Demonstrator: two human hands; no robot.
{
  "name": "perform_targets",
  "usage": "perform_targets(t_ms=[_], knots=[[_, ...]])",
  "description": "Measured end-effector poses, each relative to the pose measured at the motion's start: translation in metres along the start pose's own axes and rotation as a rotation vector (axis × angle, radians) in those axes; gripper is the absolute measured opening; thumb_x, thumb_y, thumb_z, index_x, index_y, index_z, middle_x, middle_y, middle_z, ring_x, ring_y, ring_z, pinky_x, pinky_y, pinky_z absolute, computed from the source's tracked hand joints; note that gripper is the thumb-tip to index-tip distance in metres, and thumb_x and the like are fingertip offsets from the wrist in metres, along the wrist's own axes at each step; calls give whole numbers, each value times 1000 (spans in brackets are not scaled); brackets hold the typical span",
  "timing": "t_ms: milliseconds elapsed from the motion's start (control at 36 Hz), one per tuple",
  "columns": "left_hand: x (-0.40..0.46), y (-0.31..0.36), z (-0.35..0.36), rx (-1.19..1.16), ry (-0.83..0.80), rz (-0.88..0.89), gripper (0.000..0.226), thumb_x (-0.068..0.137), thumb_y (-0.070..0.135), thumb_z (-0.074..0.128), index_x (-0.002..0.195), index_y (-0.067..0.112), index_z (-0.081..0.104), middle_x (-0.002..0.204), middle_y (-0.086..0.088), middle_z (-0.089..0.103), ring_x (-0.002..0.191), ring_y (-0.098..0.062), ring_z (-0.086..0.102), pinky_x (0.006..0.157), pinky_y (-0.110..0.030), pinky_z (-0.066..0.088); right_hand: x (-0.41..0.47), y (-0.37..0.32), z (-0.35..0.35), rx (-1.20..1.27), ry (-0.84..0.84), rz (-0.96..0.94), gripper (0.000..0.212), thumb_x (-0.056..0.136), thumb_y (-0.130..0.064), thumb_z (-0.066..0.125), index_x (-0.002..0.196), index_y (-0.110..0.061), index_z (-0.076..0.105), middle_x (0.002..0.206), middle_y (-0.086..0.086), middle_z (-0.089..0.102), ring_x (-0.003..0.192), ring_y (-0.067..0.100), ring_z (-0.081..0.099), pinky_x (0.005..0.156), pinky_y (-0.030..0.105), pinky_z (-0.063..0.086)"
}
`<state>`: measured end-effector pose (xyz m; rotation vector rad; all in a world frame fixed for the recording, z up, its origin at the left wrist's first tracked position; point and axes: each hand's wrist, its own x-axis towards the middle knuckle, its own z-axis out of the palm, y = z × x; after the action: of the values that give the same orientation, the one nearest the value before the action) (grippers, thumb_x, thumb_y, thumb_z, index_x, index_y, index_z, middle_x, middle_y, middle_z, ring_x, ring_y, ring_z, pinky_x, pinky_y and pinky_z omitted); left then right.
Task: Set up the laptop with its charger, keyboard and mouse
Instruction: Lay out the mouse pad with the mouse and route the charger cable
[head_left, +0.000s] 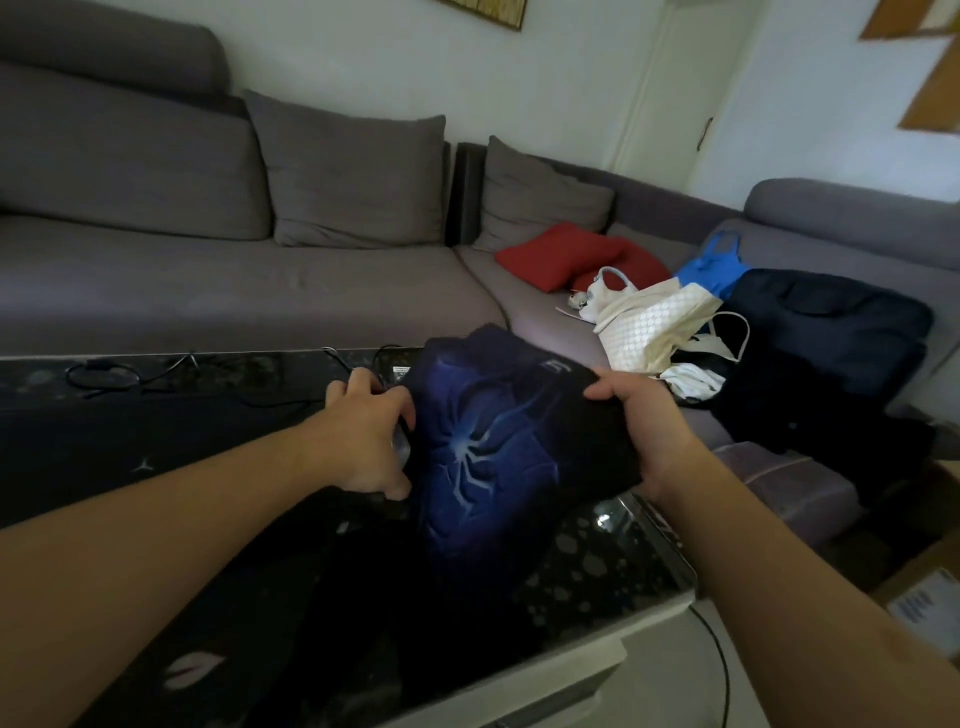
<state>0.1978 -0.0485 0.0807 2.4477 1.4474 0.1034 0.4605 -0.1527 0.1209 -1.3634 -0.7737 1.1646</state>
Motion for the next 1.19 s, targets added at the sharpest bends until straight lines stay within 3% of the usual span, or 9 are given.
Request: perform_targets(t_ms=[83, 278, 444, 528, 694, 861, 1028, 1139, 1194], knots=[[-1, -1, 2, 3, 8, 11, 77, 54, 42, 90, 116, 42, 45, 133, 0, 25, 127, -29, 29, 97, -47, 54, 7, 30, -27, -210, 39, 101, 18, 85, -8, 60, 82, -16, 77, 86, 16, 74, 76, 31, 72, 66, 36, 58], [4, 2, 31, 18, -69, 50, 73, 55, 44, 89, 112, 44, 44, 130, 1, 25, 123, -28, 31, 97, -48, 54, 44, 106, -84, -1206, 129, 119, 21, 75, -11, 77, 73, -16, 57, 76, 5, 63, 84, 30, 68, 80, 38, 56], [16, 10, 45, 11, -48, 110, 71, 55, 43, 90, 111, 43, 46, 130, 3, 25, 113, -20, 26, 97, -43, 51, 42, 115, -82, -1015, 119, 173, 18, 86, -26, 84, 97, -14, 76, 98, 9, 77, 93, 26, 74, 93, 39, 60], [20, 13, 46, 0, -49, 118, 70, 57, 40, 90, 112, 42, 48, 131, 3, 25, 115, -20, 27, 96, -42, 52, 38, 126, -83, -841, 163, 146, 6, 92, -14, 76, 97, -16, 79, 94, 10, 80, 91, 29, 77, 91, 47, 63], [23, 18, 47, -10, -23, 120, 71, 59, 38, 91, 115, 41, 48, 135, 2, 26, 126, -24, 30, 87, -33, 43, 26, 134, -75, -361, 423, 64, 22, 98, 4, 58, 90, -8, 75, 85, 18, 72, 75, 33, 68, 63, 41, 56], [19, 18, 46, -31, -19, 122, 70, 59, 39, 91, 116, 39, 49, 136, 2, 25, 124, -23, 29, 91, -36, 48, -3, 152, -63, -62, 584, 219, 20, 88, 14, 52, 102, 11, 66, 84, 27, 67, 77, 42, 67, 79, 62, 58], [14, 18, 44, -5, -43, 131, 73, 59, 39, 90, 119, 40, 47, 135, 2, 24, 127, -26, 29, 95, -39, 52, -27, 110, -52, -960, 33, 585, 39, 102, -26, 58, 105, 13, 64, 78, 26, 77, 68, 37, 78, 53, 35, 61], [14, 22, 46, 8, -66, 138, 74, 60, 38, 90, 119, 39, 46, 135, 1, 23, 128, -27, 27, 96, -43, 54, -17, 80, -35, -1722, 147, 213, 41, 92, -39, 62, 120, -9, 67, 121, 14, 74, 113, 35, 71, 89, 40, 55], [15, 23, 48, 9, -85, 147, 73, 62, 37, 90, 120, 39, 45, 136, 1, 22, 129, -26, 26, 95, -42, 54, -5, 73, -18, -1769, 158, 32, 37, 93, -32, 64, 125, -14, 64, 130, 14, 68, 119, 37, 67, 92, 42, 54]])
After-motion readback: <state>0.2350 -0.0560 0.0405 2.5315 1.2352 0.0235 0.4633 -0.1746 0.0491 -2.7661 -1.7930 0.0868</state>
